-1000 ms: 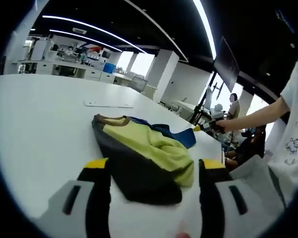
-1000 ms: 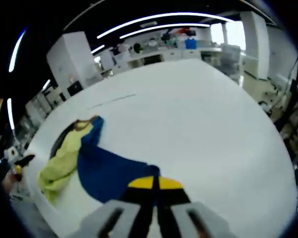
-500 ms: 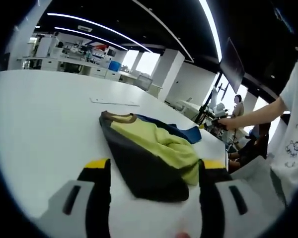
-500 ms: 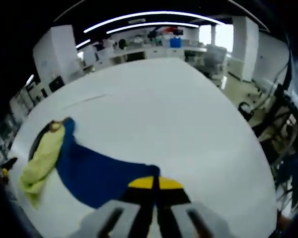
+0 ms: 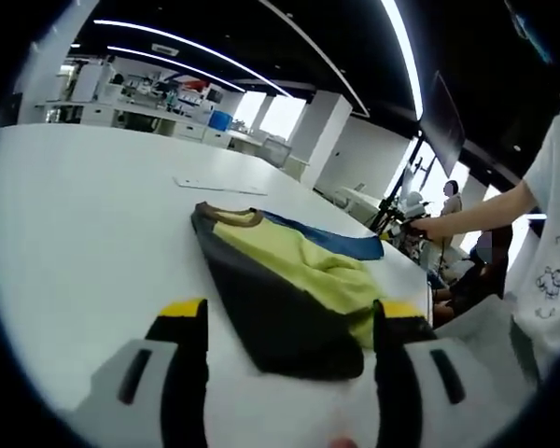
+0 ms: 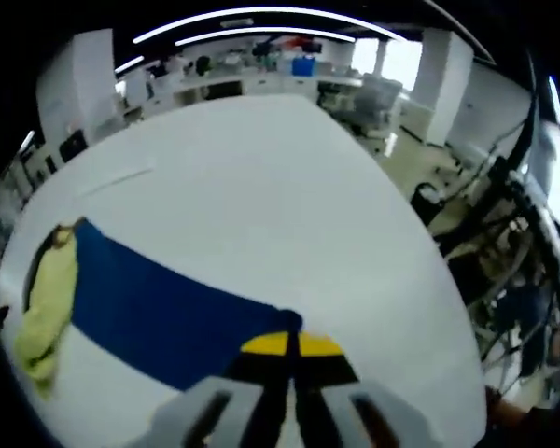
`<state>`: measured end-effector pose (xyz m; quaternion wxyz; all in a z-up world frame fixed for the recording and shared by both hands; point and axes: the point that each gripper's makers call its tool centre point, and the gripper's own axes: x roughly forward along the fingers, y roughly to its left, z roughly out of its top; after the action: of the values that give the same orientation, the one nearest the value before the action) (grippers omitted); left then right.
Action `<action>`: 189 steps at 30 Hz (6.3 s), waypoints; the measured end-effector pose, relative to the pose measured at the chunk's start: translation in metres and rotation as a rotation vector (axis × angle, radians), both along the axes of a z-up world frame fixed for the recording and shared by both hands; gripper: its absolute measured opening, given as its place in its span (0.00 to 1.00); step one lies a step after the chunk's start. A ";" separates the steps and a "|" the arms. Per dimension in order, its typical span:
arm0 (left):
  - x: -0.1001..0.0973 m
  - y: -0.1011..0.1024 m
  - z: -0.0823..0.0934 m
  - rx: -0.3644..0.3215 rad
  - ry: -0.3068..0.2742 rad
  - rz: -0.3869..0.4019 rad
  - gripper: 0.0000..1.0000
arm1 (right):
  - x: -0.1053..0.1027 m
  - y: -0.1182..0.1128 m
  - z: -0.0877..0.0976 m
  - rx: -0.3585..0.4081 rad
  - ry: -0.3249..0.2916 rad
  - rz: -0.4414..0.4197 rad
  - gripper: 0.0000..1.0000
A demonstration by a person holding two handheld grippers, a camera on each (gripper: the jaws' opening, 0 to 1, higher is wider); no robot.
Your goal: Fold the garment on the visible template until the final outline fits inside the template.
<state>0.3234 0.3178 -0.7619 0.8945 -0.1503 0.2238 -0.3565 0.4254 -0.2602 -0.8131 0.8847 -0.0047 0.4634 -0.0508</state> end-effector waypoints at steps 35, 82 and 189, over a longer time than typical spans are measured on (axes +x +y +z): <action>-0.001 0.005 -0.013 -0.010 0.020 0.020 0.69 | -0.027 -0.002 -0.022 0.134 -0.010 -0.075 0.43; -0.003 0.004 -0.016 -0.028 0.027 0.032 0.69 | -0.031 -0.003 -0.024 0.241 -0.071 -0.152 0.37; -0.031 0.014 -0.008 -0.015 0.020 0.030 0.67 | -0.079 0.047 0.025 0.424 -0.264 -0.018 0.96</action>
<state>0.2921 0.3322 -0.7699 0.8965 -0.1639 0.2276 -0.3431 0.3463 -0.2134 -0.7881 0.9183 0.1917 0.3442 0.0396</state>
